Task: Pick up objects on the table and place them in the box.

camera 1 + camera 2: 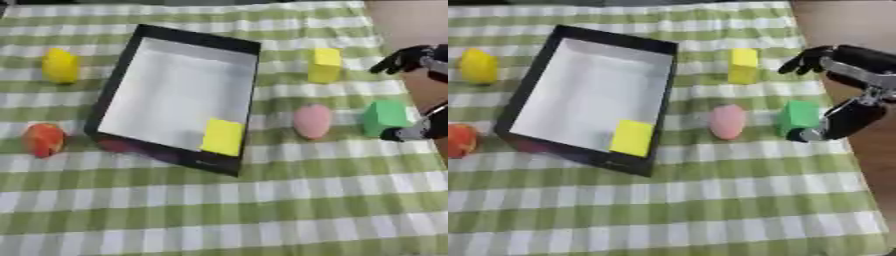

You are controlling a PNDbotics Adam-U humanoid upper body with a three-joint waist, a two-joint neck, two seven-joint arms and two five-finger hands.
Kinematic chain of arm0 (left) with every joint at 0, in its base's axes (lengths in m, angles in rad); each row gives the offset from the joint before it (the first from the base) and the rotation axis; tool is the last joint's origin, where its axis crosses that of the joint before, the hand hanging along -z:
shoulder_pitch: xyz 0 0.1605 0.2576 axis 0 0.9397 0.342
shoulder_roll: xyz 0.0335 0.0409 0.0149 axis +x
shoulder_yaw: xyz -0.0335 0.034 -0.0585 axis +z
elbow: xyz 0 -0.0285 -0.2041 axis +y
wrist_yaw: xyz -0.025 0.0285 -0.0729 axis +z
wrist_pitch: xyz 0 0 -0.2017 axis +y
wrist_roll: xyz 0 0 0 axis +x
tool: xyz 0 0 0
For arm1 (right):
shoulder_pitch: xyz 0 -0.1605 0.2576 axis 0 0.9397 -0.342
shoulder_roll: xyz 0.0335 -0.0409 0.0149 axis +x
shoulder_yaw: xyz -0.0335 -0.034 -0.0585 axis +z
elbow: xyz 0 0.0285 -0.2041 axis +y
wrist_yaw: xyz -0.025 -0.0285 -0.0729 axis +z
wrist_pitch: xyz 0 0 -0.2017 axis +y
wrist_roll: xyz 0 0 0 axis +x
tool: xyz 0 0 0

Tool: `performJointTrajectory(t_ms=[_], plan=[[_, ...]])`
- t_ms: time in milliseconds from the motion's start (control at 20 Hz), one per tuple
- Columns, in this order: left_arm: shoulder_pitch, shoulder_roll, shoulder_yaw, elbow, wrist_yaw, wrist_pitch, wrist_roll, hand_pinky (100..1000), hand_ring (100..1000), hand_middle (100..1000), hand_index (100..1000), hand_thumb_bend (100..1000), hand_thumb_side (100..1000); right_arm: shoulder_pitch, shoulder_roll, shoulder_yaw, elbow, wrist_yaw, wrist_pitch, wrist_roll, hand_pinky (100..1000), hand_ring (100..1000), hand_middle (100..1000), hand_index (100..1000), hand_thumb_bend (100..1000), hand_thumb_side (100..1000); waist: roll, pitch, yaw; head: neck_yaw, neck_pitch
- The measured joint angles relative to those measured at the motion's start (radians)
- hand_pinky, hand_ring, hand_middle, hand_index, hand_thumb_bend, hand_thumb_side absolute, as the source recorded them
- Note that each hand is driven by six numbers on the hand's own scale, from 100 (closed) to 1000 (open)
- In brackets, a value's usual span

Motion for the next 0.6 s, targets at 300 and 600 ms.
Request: performJointTrajectory(t_ms=[300, 600], plan=[[0.0, -0.005, 0.0, 0.0, 0.004, 0.0, 0.0, 767, 754, 753, 908, 795, 667, 0.01, 0.001, 0.017, 0.0, 0.064, 0.043, 0.034, 888, 866, 842, 858, 613, 207, 0.0, 0.008, 0.005, 0.0, 0.0], [0.0, -0.013, 0.0, 0.0, 0.005, 0.0, -0.001, 767, 754, 752, 908, 791, 669, 0.008, 0.015, 0.028, 0.018, 0.09, 0.072, 0.07, 886, 865, 840, 855, 600, 201, 0.0, 0.016, 0.01, 0.002, 0.0]])
